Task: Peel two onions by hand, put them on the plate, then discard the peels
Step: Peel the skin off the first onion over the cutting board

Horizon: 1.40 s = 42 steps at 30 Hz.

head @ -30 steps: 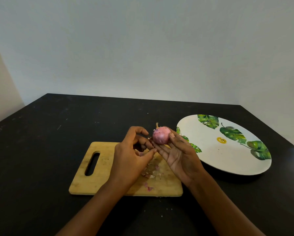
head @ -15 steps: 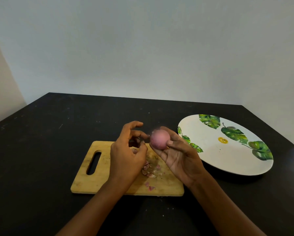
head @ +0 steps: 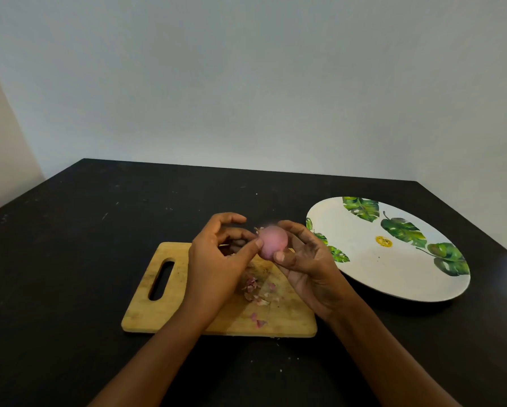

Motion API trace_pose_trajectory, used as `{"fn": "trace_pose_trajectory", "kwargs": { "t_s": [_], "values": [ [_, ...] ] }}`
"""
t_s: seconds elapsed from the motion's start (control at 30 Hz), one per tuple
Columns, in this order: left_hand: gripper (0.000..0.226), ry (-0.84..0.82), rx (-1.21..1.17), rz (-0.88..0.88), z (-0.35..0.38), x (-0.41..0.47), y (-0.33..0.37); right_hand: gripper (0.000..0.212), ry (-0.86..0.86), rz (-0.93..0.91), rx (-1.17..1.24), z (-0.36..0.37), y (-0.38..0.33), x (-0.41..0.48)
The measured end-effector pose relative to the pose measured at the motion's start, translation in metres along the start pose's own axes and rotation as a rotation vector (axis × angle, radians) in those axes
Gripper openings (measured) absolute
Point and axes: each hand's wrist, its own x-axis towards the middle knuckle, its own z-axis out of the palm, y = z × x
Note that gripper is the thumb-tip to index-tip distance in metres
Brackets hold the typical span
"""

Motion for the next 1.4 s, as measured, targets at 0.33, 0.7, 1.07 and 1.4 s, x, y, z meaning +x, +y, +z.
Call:
{"fn": "trace_pose_trajectory", "kwargs": {
  "t_s": [0.33, 0.7, 1.07, 1.4],
  "values": [
    [0.036, -0.121, -0.046, -0.137, -0.011, 0.008, -0.003, 0.048, -0.024, -0.055, -0.184, 0.0, -0.002, -0.005],
    [0.04, -0.165, -0.052, -0.285, -0.014, 0.01, -0.002, 0.05, -0.022, -0.082, -0.283, 0.002, -0.002, -0.007],
    [0.047, -0.138, -0.073, -0.18, -0.006, 0.005, 0.001, 0.053, 0.022, -0.053, -0.167, 0.003, 0.0, -0.004],
    [0.054, -0.023, -0.001, 0.077, -0.001, 0.001, 0.001, 0.06, -0.044, 0.061, 0.125, 0.004, -0.005, -0.002]
  ]
}}
